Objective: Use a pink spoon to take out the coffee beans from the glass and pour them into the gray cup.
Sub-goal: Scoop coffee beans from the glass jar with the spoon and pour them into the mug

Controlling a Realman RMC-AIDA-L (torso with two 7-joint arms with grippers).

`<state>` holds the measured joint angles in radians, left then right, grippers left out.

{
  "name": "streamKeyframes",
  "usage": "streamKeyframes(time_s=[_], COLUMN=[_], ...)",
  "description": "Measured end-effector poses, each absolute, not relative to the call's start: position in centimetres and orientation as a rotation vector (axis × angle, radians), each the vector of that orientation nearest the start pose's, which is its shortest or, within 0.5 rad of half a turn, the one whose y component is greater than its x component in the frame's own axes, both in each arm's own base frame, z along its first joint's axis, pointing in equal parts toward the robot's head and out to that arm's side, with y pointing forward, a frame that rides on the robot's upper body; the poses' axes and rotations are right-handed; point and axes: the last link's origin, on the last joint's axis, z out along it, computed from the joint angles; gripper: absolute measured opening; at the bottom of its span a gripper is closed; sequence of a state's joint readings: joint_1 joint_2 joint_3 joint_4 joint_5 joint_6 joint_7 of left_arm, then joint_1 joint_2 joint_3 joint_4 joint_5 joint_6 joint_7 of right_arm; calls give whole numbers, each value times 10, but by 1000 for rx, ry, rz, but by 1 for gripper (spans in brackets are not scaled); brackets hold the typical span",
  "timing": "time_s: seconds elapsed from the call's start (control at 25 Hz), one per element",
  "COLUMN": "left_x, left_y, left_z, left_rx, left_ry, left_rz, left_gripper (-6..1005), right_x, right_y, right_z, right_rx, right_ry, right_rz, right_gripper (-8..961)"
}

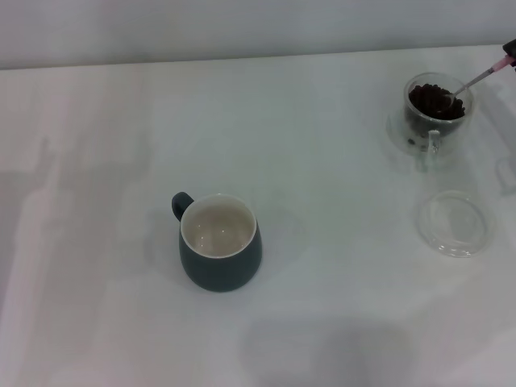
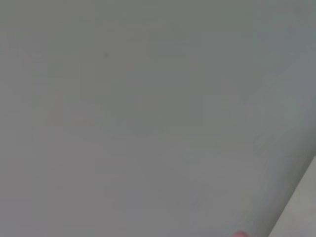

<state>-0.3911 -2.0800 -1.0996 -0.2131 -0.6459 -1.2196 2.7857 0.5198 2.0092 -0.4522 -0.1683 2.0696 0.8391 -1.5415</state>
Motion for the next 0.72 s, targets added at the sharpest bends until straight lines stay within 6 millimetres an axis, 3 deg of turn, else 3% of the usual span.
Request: streamKeyframes(time_s=[0.72], left_x=[-322], left_y=[329], left_z=[4], left_rx=[-1470], left_ry=[-652], left_rz=[-937], left_gripper=[893], right_x=[379], right_y=[384], right_z=[75], right_rx=[-990], right_ry=[1627], right_rz=[1358], right_gripper=[166])
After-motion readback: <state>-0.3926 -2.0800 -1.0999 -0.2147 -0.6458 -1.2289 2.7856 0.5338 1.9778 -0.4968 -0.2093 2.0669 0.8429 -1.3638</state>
